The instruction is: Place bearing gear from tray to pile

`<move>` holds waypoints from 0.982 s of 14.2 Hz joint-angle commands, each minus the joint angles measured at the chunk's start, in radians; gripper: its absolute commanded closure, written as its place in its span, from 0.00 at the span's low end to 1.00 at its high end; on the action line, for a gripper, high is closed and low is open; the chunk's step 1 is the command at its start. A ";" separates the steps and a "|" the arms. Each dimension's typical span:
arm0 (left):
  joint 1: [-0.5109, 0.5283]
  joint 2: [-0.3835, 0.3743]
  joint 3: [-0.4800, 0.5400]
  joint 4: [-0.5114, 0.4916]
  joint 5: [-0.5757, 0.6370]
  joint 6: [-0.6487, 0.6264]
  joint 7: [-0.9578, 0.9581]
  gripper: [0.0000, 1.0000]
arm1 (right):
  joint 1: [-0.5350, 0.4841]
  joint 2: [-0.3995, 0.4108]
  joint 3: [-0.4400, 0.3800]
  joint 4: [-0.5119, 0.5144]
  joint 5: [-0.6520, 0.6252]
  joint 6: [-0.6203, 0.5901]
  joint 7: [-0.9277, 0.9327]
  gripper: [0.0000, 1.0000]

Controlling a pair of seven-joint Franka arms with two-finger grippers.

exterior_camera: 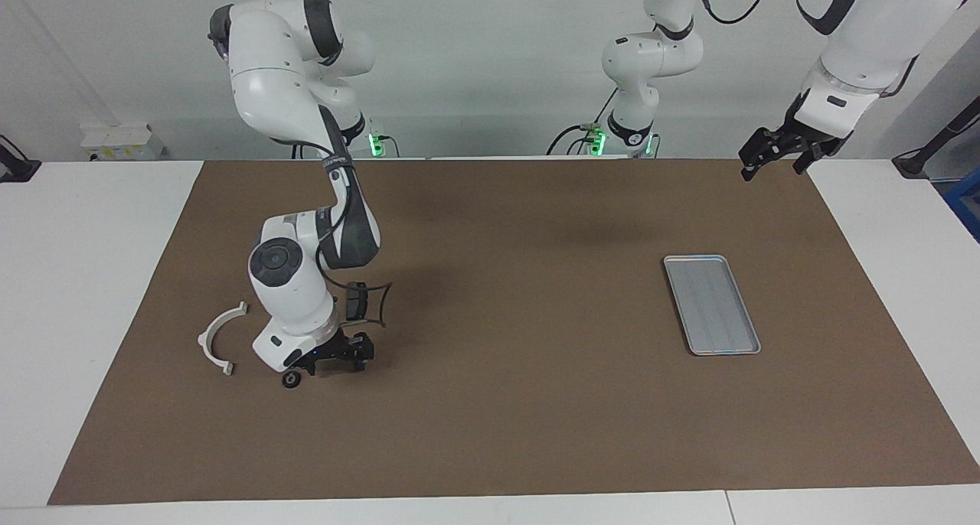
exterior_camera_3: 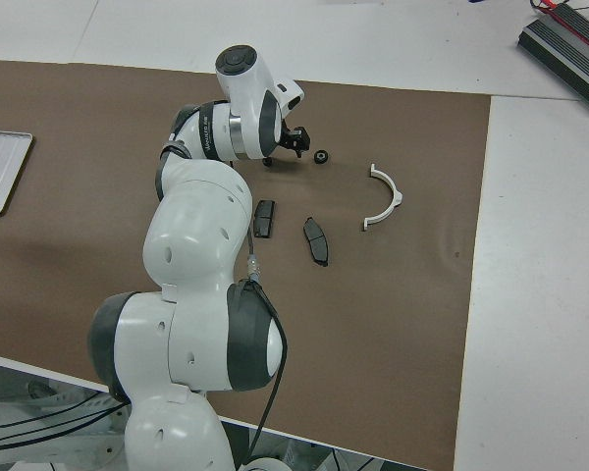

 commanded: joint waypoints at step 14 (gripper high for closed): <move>-0.001 -0.014 0.000 -0.017 -0.003 -0.008 0.008 0.00 | -0.047 -0.557 -0.049 -0.147 0.026 -0.436 -0.157 0.00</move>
